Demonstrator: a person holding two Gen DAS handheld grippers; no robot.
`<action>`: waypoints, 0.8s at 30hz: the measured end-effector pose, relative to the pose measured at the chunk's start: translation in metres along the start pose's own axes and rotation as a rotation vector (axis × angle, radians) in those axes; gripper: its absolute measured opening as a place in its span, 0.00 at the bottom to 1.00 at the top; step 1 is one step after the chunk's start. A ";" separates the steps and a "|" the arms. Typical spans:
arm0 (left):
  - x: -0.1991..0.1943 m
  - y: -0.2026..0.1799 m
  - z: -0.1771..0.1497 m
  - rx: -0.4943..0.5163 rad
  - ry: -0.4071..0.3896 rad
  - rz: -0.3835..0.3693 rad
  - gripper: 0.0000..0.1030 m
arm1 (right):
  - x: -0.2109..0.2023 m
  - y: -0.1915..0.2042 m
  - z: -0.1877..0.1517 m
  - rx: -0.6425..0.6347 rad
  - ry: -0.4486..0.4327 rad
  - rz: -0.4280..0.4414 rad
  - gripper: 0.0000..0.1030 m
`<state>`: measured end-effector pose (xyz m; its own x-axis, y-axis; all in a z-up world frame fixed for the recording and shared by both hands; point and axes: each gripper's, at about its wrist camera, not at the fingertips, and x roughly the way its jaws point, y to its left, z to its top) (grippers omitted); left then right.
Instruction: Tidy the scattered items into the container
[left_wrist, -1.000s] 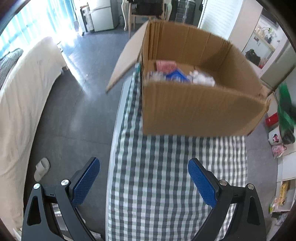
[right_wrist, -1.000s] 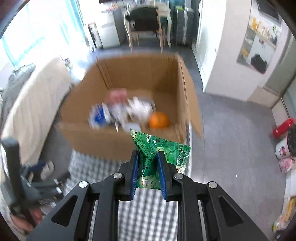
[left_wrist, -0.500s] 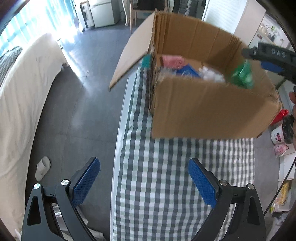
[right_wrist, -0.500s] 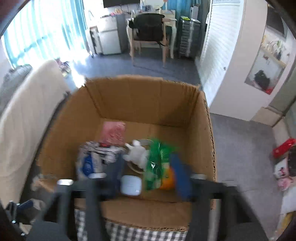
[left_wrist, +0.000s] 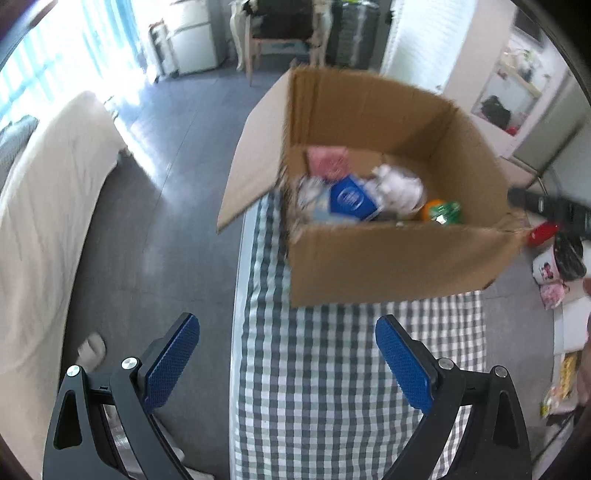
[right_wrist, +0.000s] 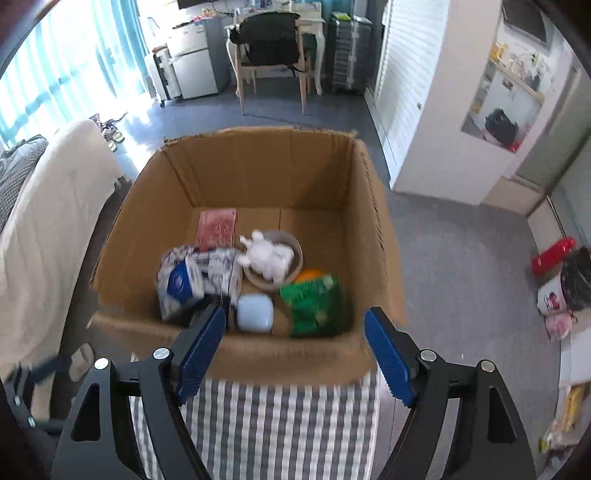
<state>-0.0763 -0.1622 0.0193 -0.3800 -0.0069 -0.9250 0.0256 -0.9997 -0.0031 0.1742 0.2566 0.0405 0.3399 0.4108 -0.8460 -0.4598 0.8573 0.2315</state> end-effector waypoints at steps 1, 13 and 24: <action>-0.006 -0.002 0.003 0.013 -0.013 -0.001 1.00 | -0.008 -0.003 -0.006 0.020 0.008 0.012 0.78; -0.010 -0.015 -0.030 0.083 0.011 0.002 1.00 | -0.034 -0.028 -0.094 0.116 0.077 -0.025 0.82; 0.016 -0.018 -0.068 -0.001 0.092 -0.019 1.00 | -0.016 -0.038 -0.129 0.102 0.149 -0.018 0.82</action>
<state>-0.0197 -0.1431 -0.0212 -0.2936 0.0141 -0.9558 0.0205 -0.9996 -0.0210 0.0802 0.1777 -0.0166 0.2186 0.3512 -0.9104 -0.3669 0.8941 0.2569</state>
